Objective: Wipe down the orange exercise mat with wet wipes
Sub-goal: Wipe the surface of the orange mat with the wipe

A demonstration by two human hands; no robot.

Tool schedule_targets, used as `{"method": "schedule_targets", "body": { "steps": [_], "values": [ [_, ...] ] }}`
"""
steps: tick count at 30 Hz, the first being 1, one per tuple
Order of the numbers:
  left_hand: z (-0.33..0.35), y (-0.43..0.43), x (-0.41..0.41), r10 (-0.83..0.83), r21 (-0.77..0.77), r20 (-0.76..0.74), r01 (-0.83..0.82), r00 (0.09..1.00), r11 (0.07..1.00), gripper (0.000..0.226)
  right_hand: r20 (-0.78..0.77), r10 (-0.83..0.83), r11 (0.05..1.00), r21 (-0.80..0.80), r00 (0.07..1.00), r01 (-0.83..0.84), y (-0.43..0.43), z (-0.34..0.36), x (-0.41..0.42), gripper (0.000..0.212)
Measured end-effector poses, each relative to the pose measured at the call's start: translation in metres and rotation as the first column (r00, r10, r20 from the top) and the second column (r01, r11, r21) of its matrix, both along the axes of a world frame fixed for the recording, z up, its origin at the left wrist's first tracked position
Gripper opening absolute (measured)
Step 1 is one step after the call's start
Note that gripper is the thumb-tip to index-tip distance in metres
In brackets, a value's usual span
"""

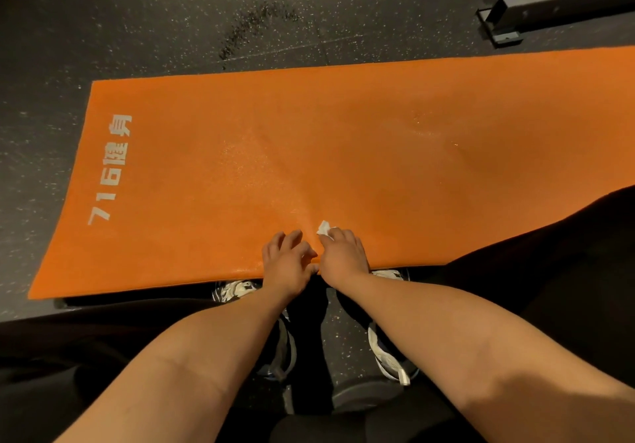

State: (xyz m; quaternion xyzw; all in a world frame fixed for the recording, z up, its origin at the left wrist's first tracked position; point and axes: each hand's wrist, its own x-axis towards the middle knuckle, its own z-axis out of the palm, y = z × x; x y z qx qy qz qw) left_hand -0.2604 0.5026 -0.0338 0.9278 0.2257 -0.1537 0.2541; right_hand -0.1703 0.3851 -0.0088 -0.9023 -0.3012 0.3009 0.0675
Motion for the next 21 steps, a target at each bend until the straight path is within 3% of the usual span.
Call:
{"method": "schedule_targets", "body": {
  "steps": [6,11,21],
  "values": [
    [0.002,-0.006,0.003,0.064,-0.033,0.039,-0.062,0.997,0.998,0.006,-0.002,0.028,0.999,-0.018,1.000,-0.028,-0.010,0.001,0.001,0.059],
    [0.011,-0.001,0.008,0.164,-0.143,0.029,-0.158,0.986,0.977,0.009,0.001,-0.129,0.991,-0.025,0.992,0.129,-0.007,0.002,0.009,0.053],
    [0.042,0.069,0.016,0.499,-0.146,0.073,-0.486,0.863,0.862,0.014,-0.102,-0.099,0.972,0.203,0.990,0.118,0.056,0.005,0.018,0.050]
  ]
}}
